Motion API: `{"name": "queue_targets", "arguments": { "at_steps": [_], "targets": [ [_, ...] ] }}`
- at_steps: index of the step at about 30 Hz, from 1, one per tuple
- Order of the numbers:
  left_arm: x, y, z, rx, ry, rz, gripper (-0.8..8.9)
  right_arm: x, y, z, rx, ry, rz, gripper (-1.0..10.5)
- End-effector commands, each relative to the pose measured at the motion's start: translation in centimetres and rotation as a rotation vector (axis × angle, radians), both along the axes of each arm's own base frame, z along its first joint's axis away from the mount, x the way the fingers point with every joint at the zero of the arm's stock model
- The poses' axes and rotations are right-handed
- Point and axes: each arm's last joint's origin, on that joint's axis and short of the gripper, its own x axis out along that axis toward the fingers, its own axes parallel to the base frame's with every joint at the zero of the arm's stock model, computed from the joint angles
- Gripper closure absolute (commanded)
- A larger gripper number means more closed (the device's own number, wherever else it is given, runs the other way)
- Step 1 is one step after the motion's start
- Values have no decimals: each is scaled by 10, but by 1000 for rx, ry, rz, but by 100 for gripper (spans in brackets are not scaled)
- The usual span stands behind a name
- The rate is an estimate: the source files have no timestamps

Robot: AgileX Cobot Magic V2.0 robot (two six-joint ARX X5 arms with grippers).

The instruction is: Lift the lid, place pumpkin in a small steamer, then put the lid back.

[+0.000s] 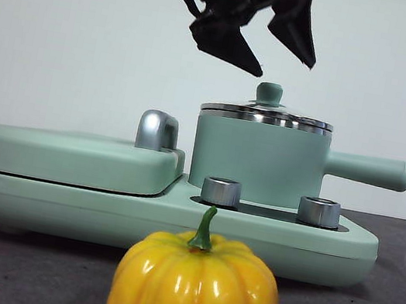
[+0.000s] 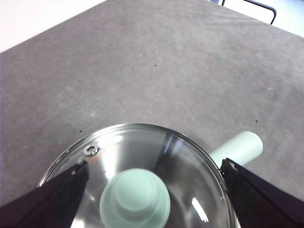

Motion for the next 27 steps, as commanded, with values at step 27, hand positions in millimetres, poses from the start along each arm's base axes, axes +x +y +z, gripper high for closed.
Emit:
{"name": "queue_targets", "arguments": {
  "at_steps": [27],
  "targets": [
    [16,-15,-28,16,71,26,384,-1,0,5,-6,-24,4,480]
  ]
}}
